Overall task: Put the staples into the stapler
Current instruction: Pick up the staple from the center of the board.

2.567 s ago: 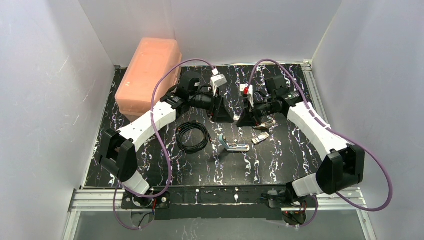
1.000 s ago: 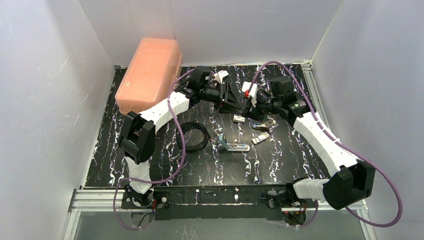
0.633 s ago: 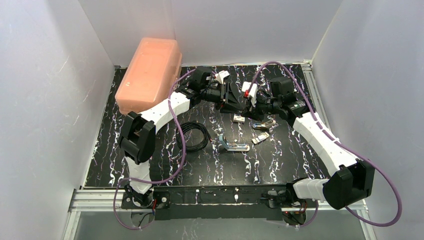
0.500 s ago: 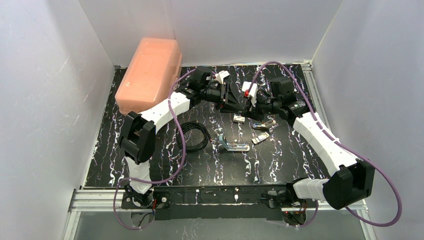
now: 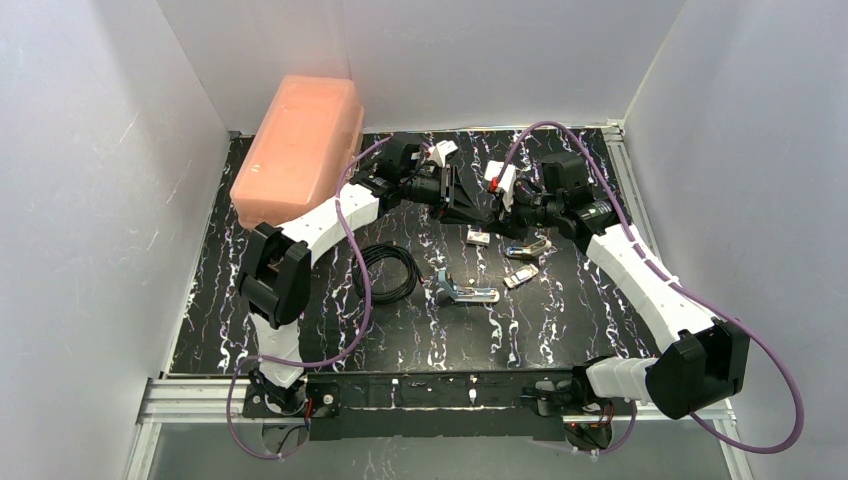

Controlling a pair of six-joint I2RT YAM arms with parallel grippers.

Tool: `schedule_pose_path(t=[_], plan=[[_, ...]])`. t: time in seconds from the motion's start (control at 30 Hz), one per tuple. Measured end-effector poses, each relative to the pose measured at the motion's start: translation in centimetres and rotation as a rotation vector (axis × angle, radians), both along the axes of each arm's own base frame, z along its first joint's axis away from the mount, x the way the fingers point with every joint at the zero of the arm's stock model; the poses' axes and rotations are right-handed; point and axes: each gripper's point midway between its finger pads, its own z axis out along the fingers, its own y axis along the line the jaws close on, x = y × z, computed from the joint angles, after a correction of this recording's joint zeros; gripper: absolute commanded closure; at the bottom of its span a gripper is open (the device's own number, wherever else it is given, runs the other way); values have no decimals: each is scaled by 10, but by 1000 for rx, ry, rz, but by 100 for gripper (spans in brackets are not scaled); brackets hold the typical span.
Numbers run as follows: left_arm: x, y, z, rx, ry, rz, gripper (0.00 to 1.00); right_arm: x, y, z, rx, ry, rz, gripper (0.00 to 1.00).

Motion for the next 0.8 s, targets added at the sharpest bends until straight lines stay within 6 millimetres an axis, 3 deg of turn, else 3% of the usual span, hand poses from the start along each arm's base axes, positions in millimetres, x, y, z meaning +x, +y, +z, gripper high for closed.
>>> schedule_pose_path(t=[0.37, 0.47, 0.8], plan=[[1, 0, -1, 2, -5, 3, 93, 1, 0, 0, 0, 0, -4, 95], [1, 0, -1, 2, -9, 2, 100, 1, 0, 0, 0, 1, -5, 88], [1, 1, -2, 0, -43, -12, 100, 1, 0, 0, -1, 3, -5, 73]])
